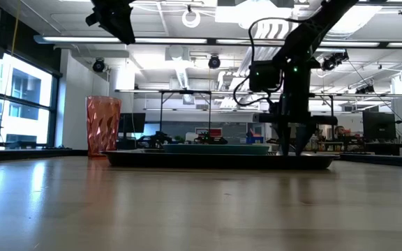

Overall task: Pick and place plate/cup/fork/spoon on tray
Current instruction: Put the yellow spoon on the black serving tray to the right of the orange fork

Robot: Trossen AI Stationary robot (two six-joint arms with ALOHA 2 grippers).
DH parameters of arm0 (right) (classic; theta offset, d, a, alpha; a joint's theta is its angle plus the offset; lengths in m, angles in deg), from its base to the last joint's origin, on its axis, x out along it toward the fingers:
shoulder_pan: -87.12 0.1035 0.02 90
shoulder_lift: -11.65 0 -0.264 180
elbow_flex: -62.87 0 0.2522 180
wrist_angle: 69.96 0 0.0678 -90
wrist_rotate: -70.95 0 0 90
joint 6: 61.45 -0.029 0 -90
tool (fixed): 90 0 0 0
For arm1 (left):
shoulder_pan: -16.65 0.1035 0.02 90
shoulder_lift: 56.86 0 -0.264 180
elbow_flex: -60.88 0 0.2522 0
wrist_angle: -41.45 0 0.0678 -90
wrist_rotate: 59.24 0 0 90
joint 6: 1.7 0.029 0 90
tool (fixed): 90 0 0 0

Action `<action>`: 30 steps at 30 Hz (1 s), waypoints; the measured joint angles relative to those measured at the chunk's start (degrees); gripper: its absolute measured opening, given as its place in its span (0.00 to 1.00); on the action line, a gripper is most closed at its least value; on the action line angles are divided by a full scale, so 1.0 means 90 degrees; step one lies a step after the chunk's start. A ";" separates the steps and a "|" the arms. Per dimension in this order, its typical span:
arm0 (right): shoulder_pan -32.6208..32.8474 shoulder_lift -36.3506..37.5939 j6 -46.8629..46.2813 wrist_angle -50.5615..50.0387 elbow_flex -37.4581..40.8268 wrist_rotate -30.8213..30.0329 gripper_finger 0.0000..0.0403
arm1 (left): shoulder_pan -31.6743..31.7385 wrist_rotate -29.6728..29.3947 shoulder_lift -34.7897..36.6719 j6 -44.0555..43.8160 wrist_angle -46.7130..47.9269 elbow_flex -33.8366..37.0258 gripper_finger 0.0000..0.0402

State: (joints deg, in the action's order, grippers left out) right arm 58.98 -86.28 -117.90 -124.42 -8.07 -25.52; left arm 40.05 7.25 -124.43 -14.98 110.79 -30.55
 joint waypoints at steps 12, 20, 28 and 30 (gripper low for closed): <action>0.0000 0.0000 0.0003 -0.0490 -0.0219 -0.0191 0.31 | -0.0002 0.0066 0.0000 0.0000 0.0002 0.0001 0.25; 0.0000 -0.0057 0.0019 -0.0482 -0.0221 -0.0230 0.31 | -0.0002 0.0068 0.0000 0.0000 0.0002 0.0001 0.25; 0.0036 -0.0328 0.0068 -0.0472 -0.0221 -0.0206 0.31 | -0.0002 0.0073 0.0000 -0.0002 0.0002 0.0002 0.25; 0.0036 -0.0370 0.0117 -0.0455 -0.0221 -0.0204 0.31 | -0.0002 0.0073 0.0002 -0.0001 0.0003 0.0002 0.25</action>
State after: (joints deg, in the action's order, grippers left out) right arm 59.31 -89.60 -116.84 -128.52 -10.07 -27.35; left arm 40.03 7.91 -124.41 -14.99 110.81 -30.52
